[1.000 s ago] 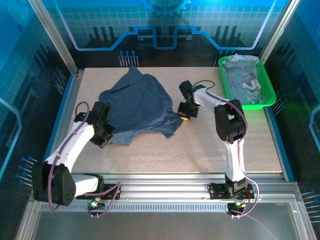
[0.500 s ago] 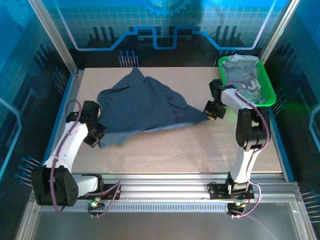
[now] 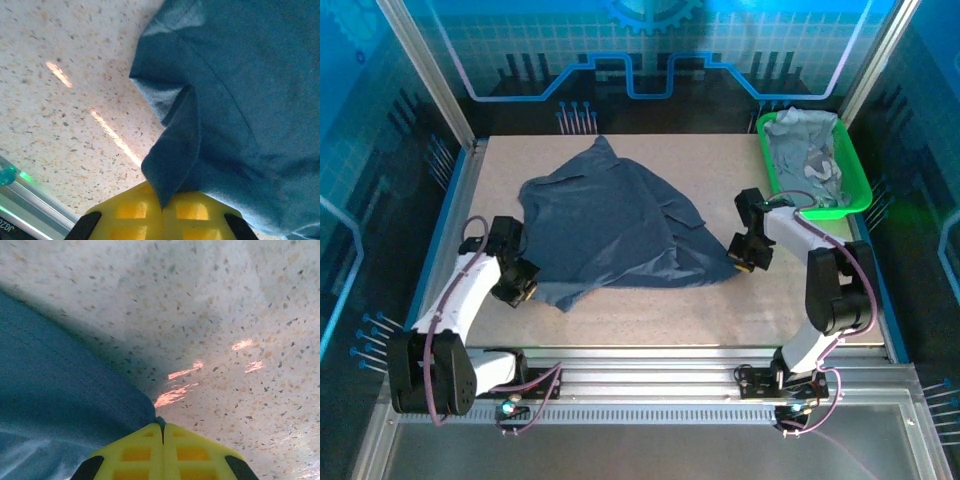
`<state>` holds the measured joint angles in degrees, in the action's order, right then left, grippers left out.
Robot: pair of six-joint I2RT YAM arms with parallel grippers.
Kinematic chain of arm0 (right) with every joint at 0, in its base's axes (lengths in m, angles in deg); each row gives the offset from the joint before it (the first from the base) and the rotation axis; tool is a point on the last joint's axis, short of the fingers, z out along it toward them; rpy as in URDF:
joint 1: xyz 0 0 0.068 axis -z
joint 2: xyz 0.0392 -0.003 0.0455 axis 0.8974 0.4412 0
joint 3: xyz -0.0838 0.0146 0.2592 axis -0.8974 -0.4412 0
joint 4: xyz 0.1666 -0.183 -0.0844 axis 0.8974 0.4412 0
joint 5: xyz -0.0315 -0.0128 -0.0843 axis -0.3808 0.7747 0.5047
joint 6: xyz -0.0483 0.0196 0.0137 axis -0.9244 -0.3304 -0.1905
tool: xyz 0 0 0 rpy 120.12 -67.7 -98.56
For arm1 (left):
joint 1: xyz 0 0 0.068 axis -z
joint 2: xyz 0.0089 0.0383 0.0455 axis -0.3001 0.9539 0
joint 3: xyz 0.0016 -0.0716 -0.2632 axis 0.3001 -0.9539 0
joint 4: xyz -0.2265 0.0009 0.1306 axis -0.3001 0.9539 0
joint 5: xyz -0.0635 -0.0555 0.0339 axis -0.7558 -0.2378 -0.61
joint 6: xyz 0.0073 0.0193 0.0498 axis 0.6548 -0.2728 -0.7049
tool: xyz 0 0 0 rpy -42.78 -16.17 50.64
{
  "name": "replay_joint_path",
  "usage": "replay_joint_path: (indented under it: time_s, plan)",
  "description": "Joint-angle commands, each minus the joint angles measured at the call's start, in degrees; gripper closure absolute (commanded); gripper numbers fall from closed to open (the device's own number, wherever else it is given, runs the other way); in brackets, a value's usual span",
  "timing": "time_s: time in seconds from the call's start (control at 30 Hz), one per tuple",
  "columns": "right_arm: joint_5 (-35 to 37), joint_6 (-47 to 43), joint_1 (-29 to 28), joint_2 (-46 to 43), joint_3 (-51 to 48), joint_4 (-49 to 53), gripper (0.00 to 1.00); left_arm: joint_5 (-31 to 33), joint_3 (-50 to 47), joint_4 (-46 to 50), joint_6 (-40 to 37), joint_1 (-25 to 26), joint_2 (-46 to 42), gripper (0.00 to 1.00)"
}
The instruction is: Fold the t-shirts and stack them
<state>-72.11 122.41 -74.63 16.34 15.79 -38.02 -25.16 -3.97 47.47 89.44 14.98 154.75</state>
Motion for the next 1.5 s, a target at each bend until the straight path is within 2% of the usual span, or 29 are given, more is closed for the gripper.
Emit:
replay_joint_path:
  time_s: [0.0,0.2,0.3,0.47,0.67,0.77,0.87,1.13,1.3,1.47]
  plan:
    - [-0.47,1.19,-0.06,0.81,0.73,-1.51,1.00,-3.71,-0.99,-1.87,-2.86,-0.24,3.35,1.00]
    - [1.68,0.47,3.21,2.54,5.45,-0.16,1.00,-7.32,0.76,-3.85,-4.35,0.60,8.46,1.00]
    - [3.72,-0.76,4.93,5.43,9.90,1.92,1.00,-8.35,2.24,-1.25,-3.57,2.93,10.26,1.00]
    - [5.61,-2.75,6.53,8.99,15.78,3.99,1.00,-6.04,-1.74,2.92,0.57,9.82,6.03,1.00]
    - [5.15,-3.36,6.13,8.05,15.64,3.68,1.00,-8.43,-7.72,-0.51,4.77,11.09,0.47,1.00]
    - [3.66,-4.41,4.27,1.62,14.62,0.25,1.00,-8.46,-2.00,-2.98,5.27,11.11,-2.56,1.00]
    - [0.32,-4.27,3.15,-3.83,17.85,-2.29,1.00,-5.03,9.42,-5.47,4.68,11.03,-2.63,1.00]
    - [-1.58,-5.10,0.46,-10.64,38.09,-9.64,1.00,2.03,42.39,-12.83,1.22,8.50,4.72,1.00]
    - [-2.73,-5.79,0.43,-15.16,47.25,-10.60,1.00,3.18,51.76,-19.53,-1.75,6.44,1.23,1.00]
    - [-3.57,-6.84,0.39,-22.30,49.62,-11.68,1.00,4.72,55.66,-26.22,-5.95,6.35,-4.95,1.00]
